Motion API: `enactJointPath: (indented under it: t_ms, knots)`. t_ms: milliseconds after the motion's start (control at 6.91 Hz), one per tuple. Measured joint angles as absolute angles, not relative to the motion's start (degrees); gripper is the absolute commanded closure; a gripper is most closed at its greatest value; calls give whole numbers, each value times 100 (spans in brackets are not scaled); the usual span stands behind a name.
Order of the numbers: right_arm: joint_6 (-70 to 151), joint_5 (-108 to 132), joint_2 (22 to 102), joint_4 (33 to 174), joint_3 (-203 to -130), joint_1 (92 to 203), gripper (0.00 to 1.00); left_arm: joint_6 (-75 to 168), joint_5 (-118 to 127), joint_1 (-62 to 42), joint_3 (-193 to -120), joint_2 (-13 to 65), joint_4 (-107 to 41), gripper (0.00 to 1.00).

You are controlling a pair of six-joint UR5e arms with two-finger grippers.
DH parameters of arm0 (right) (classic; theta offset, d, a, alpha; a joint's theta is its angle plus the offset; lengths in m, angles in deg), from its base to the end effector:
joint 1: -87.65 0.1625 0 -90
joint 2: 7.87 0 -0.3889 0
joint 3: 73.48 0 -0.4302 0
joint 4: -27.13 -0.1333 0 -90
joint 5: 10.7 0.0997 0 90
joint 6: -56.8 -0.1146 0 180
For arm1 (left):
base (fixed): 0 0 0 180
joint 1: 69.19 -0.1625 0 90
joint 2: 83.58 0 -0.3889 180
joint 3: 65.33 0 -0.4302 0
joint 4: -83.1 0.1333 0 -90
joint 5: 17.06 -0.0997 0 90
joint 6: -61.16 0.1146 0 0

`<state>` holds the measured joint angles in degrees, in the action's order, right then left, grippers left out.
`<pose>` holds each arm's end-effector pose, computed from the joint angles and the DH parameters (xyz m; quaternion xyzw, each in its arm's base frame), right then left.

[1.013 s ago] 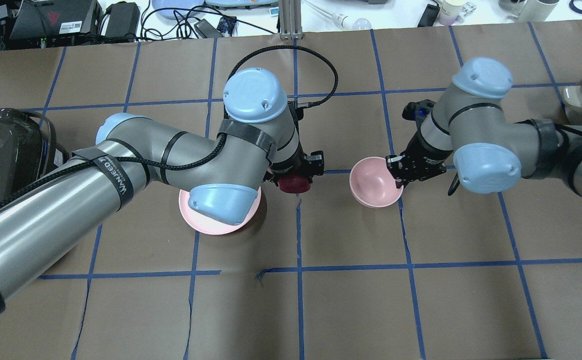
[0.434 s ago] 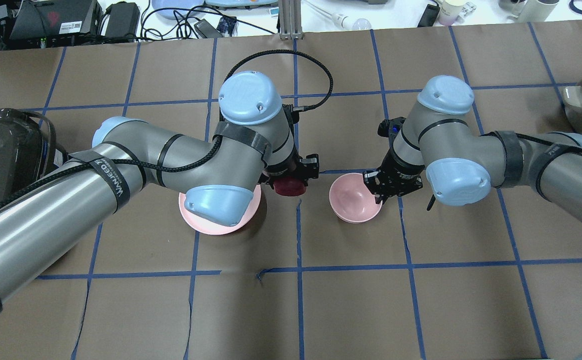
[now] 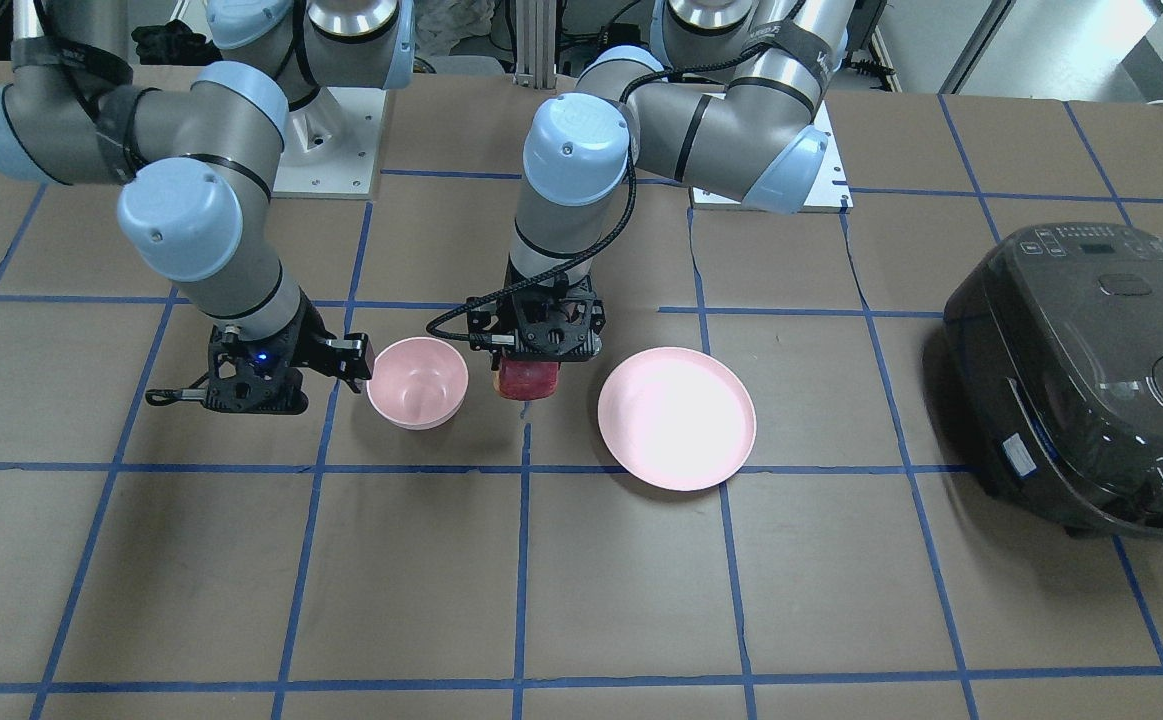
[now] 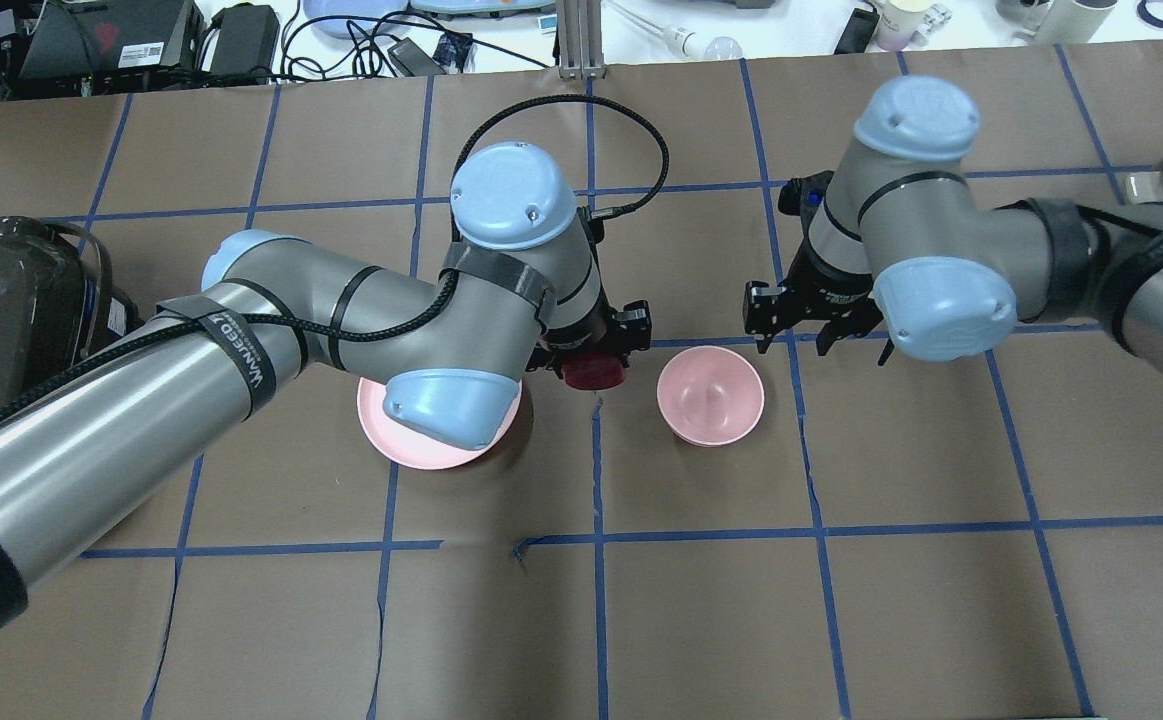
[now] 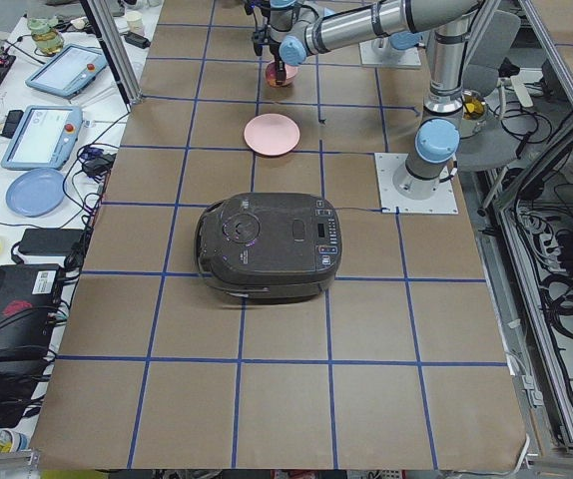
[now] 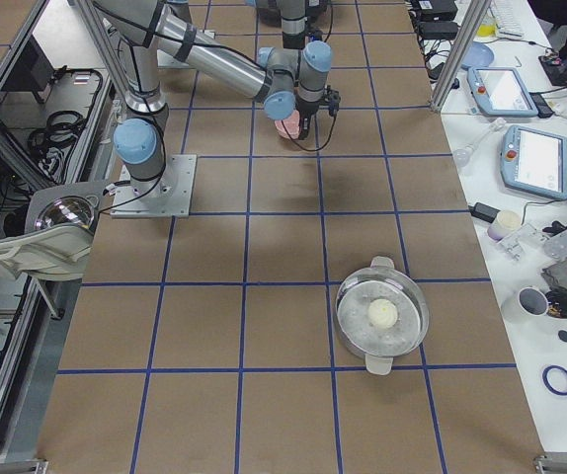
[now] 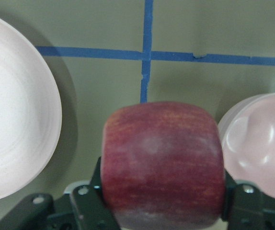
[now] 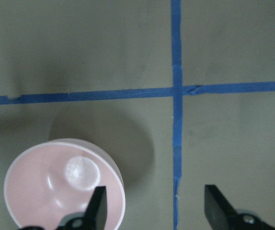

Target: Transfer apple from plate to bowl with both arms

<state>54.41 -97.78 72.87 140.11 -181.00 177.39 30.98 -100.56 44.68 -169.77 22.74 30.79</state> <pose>0.1367 -0.5392 0.2317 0.0239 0.9988 0.0336 0.0248 -0.3732 -0.4819 0.2147 0.0514 -0.9952 0.0280 0.0778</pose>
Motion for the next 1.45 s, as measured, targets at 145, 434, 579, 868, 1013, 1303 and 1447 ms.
enactJointPath:
  t_ms: [145, 434, 579, 868, 1013, 1303, 1447]
  knots:
    - [5443, -10020, 7582, 13189, -17515, 17717, 0, 2914, -9952, 4644, -16943, 2325, 3244, 100]
    - [5454, -10271, 7805, 11663, -16193, 17733, 0, 2388, -9898, 5042, -16910, 2497, 3645, 100]
    - [5476, -10280, 7827, 11400, -15849, 17739, 0, 2275, -9896, 5192, -16879, 2635, 3809, 100]
    - [5522, -10274, 7829, 11426, -15673, 17740, 0, 2170, -9903, 5396, -16807, 2947, 4147, 92]
    - [5527, -10283, 7828, 11457, -15648, 17739, 0, 2151, -9927, 5468, -16754, 3070, 4217, 77]
    - [5531, -10298, 7827, 11474, -15628, 17739, 0, 2141, -9943, 5519, -16688, 3252, 4254, 53]
    - [5531, -10303, 7826, 11473, -15623, 17739, 0, 2129, -9940, 5526, -16681, 3294, 4258, 8]
